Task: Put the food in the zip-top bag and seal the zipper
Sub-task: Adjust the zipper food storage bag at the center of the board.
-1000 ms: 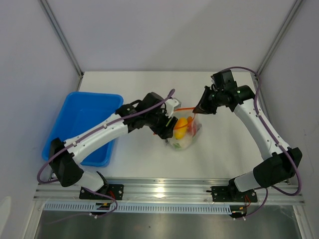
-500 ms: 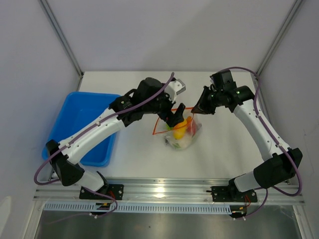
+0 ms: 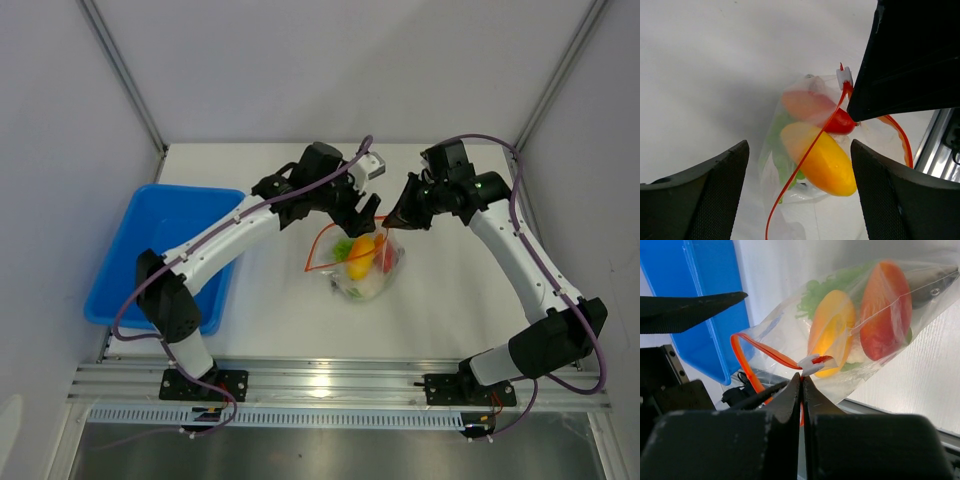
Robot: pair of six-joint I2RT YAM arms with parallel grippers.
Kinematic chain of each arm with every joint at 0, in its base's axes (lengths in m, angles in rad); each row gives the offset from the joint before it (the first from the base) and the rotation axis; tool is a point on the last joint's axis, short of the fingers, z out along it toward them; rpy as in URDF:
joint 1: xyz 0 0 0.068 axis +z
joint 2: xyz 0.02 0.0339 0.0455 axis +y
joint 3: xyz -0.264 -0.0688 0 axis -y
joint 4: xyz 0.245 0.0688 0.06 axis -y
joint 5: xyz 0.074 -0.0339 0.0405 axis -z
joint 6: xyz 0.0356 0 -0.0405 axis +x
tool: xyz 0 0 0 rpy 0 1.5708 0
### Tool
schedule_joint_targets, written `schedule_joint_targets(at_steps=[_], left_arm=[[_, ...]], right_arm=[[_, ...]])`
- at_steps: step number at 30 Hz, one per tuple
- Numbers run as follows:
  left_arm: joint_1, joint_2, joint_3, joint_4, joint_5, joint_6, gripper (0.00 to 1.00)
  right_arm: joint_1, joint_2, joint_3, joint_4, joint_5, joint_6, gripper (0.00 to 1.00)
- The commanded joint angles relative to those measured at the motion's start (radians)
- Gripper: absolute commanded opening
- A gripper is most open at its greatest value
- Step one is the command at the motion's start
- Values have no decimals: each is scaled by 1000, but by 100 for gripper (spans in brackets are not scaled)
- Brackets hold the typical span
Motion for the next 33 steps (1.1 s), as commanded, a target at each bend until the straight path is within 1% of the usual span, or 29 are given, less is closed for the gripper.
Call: schedule_joint_targets(at_steps=[1,2,3,4,5,7,12,13,14,15,16,18,19,21,22,23,24,25,27,29,32,33], left_arm=[[8,20,37,11,133,25,82],[8,31,34,-5,150,27,72],[9,34,30,-9,174,19,66],[9,37,27,-11,182,16,62],[9,45,27,-15,193,13,53],[9,56,36,-35,210,8,45],[9,74,34,-57,233,-11,20],[9,79,34,-60,233,-16,5],[9,83,34,-72,231,-25,1],[9,91,36,-80,231,-30,1],[11,94,34,-88,236,-33,1],[15,94,24,-92,249,-47,0],[20,91,19,-89,265,-56,1],[28,86,5,-88,289,-80,1],[32,85,-1,-86,321,-90,1],[44,85,-6,-83,346,-97,1],[54,83,-13,-81,389,-123,1],[58,82,-16,-75,409,-139,1],[72,74,-36,-57,449,-153,1],[78,71,-59,-37,493,-169,1],[94,69,-81,-16,561,-199,1],[101,74,-84,-3,578,-212,1]], right_arm=[[2,-15,47,4,-20,0,0],[3,-12,47,7,-24,-2,0],[0,-10,46,11,-28,-5,0],[0,-9,45,11,-32,-8,0],[0,-6,45,13,-37,-11,0],[0,-4,45,16,-38,-16,0],[-1,5,47,28,-49,-25,3],[-1,5,47,30,-52,-28,5],[0,8,47,31,-57,-31,6],[-1,7,46,34,-64,-34,8],[-1,10,45,36,-67,-42,13],[0,10,44,36,-83,-56,20],[-1,11,44,36,-86,-72,27],[-1,8,44,33,-92,-91,36],[-1,7,45,33,-97,-117,43],[-4,4,47,31,-94,-129,48],[-6,-8,47,33,-87,-151,56],[-9,-18,47,33,-87,-163,59],[-29,-48,44,37,-87,-186,66],[-56,-71,32,36,-63,-217,70],[-93,-128,-23,79,-109,-258,71],[-101,-156,-68,117,-132,-267,71]])
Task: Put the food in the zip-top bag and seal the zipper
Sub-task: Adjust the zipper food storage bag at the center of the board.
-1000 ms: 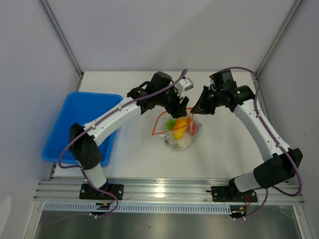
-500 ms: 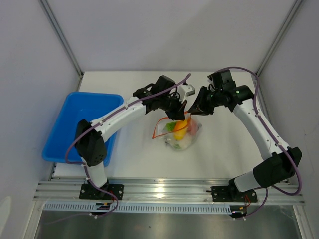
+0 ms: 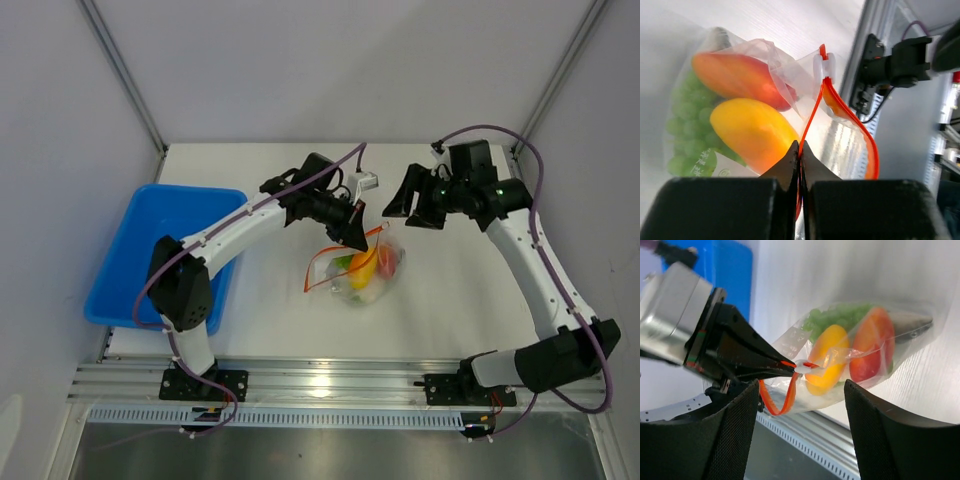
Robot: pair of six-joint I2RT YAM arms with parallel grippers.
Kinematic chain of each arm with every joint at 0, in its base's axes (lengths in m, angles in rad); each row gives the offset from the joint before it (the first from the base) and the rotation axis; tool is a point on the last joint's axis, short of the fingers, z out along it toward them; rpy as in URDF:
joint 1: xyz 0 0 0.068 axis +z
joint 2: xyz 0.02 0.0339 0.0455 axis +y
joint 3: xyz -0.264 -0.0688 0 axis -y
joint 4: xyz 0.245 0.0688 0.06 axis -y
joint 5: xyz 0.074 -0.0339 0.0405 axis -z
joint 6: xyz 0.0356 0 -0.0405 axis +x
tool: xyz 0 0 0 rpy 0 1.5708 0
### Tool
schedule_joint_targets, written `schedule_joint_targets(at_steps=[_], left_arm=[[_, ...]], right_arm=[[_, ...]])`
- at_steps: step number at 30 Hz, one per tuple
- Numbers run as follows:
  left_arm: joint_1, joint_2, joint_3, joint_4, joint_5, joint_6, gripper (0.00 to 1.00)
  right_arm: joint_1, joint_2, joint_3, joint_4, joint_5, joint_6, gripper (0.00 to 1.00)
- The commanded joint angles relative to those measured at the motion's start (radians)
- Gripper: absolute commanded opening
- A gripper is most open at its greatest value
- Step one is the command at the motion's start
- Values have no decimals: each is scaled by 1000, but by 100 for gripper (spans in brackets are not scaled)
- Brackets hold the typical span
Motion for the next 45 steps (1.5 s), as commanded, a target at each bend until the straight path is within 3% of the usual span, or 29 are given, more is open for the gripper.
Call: schedule_joint_targets(at_steps=[1,8,12,20,26,32,37,45], left_arm=[[20,-16,-17,57,160,-57,1],[47,27,-20,121,311,-132,1],[58,56,-17,196,393,-218,1],[63,82,-11,217,438,-252,1],[63,45,12,129,318,-172,1],[61,25,20,129,290,-171,0],[64,63,28,120,338,-189,1],[73,93,12,154,395,-237,1]], right_arm=[[-35,-111,-79,112,-96,-81,71],[-49,-219,-391,480,-321,-99,69],[-51,-211,-440,593,-331,-140,66],[-58,-141,-397,561,-282,-268,64],[-69,-70,-328,479,-296,-240,57],[-69,-101,-324,492,-280,-199,65],[-101,-127,-352,492,-375,-251,66],[-225,-194,-508,742,-592,-122,61]])
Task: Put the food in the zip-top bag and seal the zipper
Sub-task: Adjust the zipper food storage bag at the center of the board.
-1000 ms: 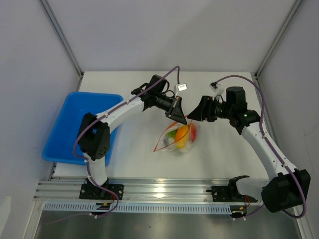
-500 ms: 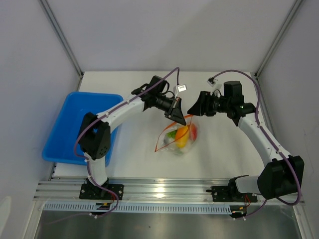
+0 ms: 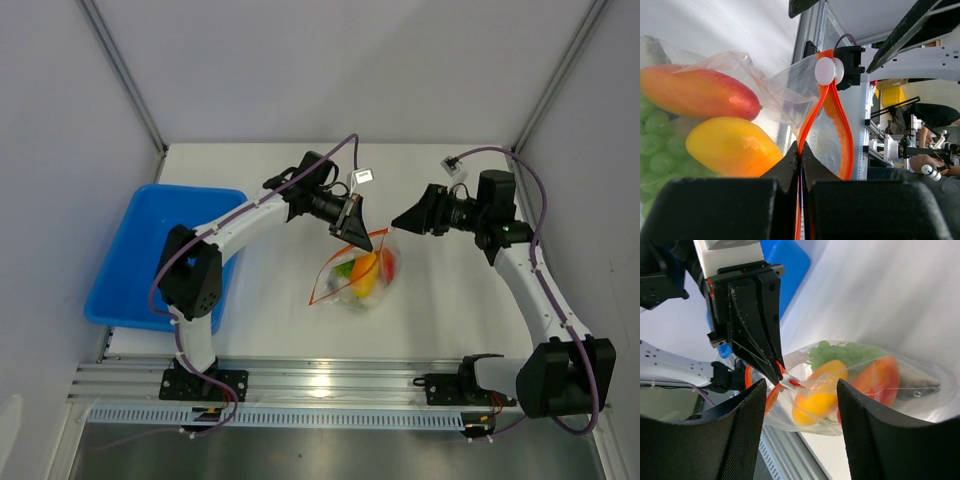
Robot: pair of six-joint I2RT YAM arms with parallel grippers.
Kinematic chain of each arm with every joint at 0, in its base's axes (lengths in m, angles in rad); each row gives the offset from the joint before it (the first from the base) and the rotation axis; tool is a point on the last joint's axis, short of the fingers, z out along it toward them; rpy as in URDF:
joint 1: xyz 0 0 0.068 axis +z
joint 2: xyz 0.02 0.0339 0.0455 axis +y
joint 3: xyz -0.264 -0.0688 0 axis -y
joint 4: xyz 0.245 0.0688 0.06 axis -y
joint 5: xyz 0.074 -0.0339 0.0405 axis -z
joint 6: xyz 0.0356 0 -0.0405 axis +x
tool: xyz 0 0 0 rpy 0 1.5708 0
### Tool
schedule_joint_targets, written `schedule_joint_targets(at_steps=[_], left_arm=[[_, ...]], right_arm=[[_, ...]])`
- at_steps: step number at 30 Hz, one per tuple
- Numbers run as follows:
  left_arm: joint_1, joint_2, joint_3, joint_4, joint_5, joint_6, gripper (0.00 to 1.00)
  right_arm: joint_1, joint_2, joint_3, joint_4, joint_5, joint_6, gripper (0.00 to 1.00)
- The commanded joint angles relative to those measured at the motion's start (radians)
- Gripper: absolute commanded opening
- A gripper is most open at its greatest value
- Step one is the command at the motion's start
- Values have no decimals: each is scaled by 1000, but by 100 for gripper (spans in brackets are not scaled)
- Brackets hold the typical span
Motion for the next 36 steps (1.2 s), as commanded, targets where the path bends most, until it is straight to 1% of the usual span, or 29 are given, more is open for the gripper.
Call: schedule_joint_targets(at_steps=[1,3,9,18,28,34,35,36], left_arm=[[9,5,24,38,63,-23,1],[10,10,24,42,70,-26,0],[10,22,29,24,86,-22,0],[12,22,30,-4,90,0,1],[20,27,37,-19,96,6,1],[23,33,43,-19,103,6,1],[23,33,43,-19,103,8,1],[23,33,43,-17,103,6,1]], right_arm=[[-25,-29,-37,150,-128,57,60],[-25,-29,-48,163,-154,57,58],[-26,-29,-95,219,-212,53,58],[-22,22,-120,310,-245,62,54],[-2,69,-114,302,-243,16,52],[21,92,-98,282,-248,-5,44],[24,95,-98,282,-249,-7,40],[24,97,-98,282,-251,-5,38]])
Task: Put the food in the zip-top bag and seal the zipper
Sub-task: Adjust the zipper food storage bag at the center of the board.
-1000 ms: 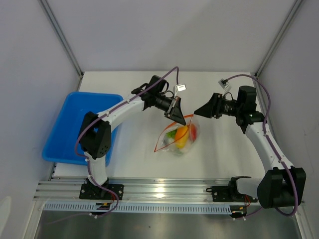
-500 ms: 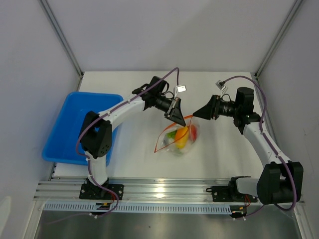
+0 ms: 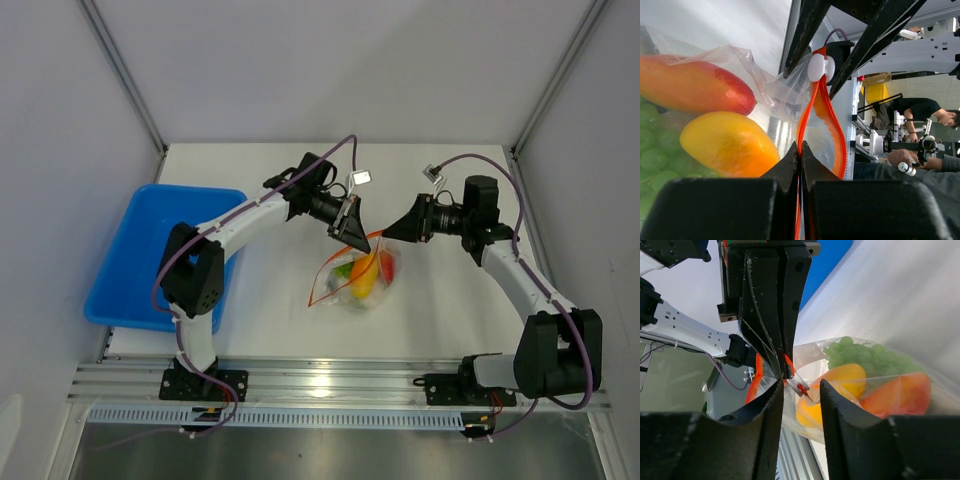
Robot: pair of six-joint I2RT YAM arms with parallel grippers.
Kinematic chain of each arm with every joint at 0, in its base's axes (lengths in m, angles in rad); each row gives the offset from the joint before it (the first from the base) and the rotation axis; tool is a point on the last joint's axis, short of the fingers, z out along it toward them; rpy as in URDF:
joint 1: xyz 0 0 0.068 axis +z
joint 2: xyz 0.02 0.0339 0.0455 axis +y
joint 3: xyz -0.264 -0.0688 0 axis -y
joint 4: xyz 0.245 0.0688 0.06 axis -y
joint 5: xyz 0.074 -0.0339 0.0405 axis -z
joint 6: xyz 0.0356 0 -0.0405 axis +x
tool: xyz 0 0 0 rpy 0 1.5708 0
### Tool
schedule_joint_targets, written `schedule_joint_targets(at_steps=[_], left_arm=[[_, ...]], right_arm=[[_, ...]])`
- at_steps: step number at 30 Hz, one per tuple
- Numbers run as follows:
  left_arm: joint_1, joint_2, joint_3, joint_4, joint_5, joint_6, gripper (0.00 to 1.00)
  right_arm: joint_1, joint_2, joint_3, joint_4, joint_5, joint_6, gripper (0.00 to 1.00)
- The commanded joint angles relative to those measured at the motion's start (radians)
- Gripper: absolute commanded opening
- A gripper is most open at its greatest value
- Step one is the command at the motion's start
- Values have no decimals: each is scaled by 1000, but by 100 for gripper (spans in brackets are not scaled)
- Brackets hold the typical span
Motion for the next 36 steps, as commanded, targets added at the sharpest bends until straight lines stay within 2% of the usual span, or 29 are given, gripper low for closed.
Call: schedule_joint_targets(at_steps=[1,7,10,14,15,19,21,26,29,36], left_arm=[[8,12,41,3,45,21,1],[9,7,33,-5,35,28,1],[9,-3,32,-9,31,39,8],[9,-37,27,-22,11,65,24],[9,-46,27,-22,3,70,28],[14,-106,-11,13,-49,76,55],[14,-131,-34,39,-78,70,62],[22,-186,-48,76,-196,54,69],[28,-221,-50,86,-319,45,74],[9,-244,-28,61,-415,65,80]], right_arm=[[15,5,21,26,-28,-29,36],[22,27,40,27,-39,-15,25],[35,36,53,15,-43,-4,15],[48,44,87,-37,-39,-4,0],[50,42,95,-43,-34,-6,0],[55,51,130,-138,1,-32,0],[56,62,150,-166,18,-52,0],[64,82,167,-215,29,-62,0],[73,88,179,-238,44,-65,0],[107,113,240,-274,89,29,0]])
